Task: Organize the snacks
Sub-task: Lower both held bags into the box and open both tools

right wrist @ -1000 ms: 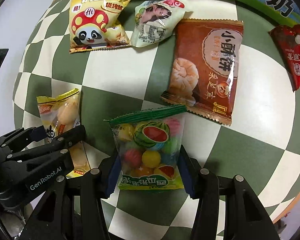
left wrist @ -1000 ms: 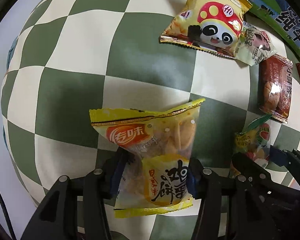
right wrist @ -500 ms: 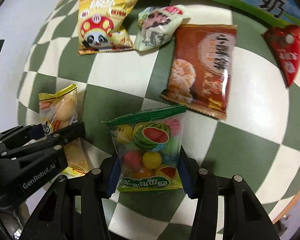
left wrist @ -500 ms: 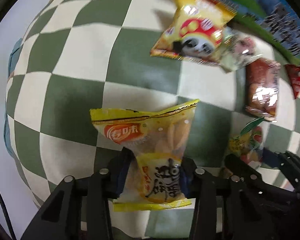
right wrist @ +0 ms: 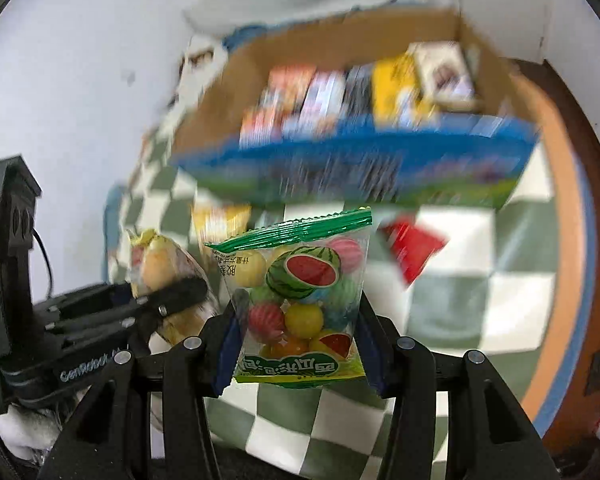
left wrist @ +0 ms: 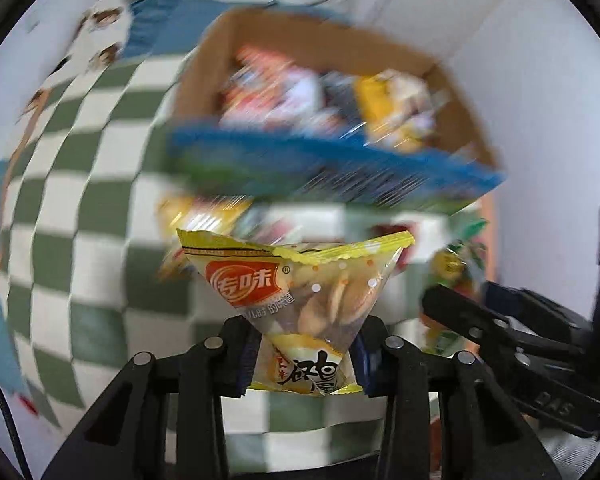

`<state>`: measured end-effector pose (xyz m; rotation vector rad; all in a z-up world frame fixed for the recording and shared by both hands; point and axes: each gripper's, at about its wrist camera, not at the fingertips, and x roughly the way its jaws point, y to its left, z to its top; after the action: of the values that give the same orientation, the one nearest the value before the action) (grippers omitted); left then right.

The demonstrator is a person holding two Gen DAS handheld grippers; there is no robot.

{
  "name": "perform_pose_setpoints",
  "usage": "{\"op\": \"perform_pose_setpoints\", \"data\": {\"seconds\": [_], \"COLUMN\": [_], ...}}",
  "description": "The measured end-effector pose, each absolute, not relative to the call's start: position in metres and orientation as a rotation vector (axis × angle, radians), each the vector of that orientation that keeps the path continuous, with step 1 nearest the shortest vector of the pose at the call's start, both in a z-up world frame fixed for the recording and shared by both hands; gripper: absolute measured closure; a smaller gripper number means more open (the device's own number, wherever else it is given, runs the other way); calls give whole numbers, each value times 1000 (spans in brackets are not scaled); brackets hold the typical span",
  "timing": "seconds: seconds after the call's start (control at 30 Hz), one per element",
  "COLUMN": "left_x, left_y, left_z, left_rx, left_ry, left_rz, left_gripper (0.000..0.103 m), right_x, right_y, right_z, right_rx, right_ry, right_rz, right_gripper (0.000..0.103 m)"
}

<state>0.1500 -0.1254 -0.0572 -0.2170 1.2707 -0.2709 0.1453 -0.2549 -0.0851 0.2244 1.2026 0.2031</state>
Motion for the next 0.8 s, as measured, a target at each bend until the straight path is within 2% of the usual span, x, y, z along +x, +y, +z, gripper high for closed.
{"op": "perform_pose_setpoints", "data": {"seconds": [0.13, 0.3, 0.53, 0.8], "left_x": [198, 268, 355, 374], "left_y": [-162, -189, -223, -237], "left_z": [-11, 9, -35, -97], "left_rx": [-217, -198, -167, -182], "left_ry": [1194, 1163, 1321, 1515], "left_rz": [-350, -367, -361, -368], "left_gripper": [67, 67, 67, 67], "right_x": [177, 221, 286, 313], "right_y": [-291, -329, -361, -373], "right_z": [-32, -12, -35, -84], "right_rx": [221, 216, 217, 242], "right_ry": [1097, 1061, 1154, 1293], "right_rz": [158, 87, 41, 11], "right_gripper": [50, 50, 50, 48]}}
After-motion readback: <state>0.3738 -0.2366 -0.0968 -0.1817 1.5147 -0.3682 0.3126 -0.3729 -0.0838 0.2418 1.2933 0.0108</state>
